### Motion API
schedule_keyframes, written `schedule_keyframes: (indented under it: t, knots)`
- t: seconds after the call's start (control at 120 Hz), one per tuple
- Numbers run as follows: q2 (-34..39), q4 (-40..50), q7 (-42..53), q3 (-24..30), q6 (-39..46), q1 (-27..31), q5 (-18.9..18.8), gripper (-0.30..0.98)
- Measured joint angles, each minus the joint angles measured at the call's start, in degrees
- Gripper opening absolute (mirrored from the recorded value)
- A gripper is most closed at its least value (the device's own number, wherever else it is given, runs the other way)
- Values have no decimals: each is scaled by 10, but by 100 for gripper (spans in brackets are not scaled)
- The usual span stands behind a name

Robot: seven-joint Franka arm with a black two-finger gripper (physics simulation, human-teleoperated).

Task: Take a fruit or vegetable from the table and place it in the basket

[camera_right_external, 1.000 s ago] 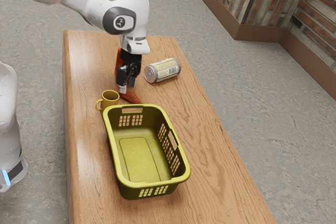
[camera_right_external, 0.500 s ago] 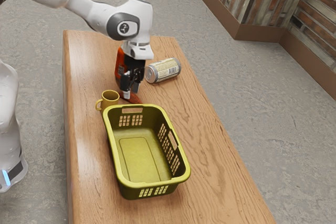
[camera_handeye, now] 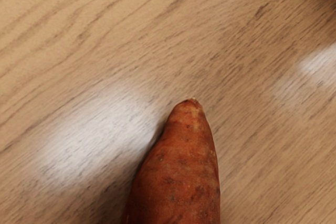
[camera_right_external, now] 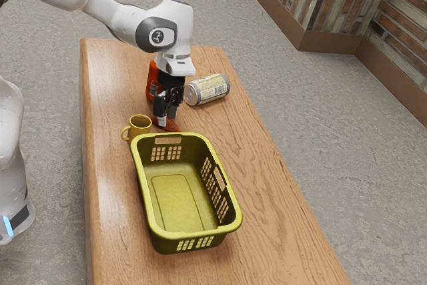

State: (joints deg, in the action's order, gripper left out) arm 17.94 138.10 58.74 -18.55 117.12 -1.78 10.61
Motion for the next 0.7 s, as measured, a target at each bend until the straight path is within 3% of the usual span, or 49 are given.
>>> schedule_keyframes:
  t: [0.533, 0.7]
  knots:
    - [-1, 14, 0, 0, 11, 3, 4, 44]
    - [-1, 16, 0, -1, 18, 4, 15, 30]
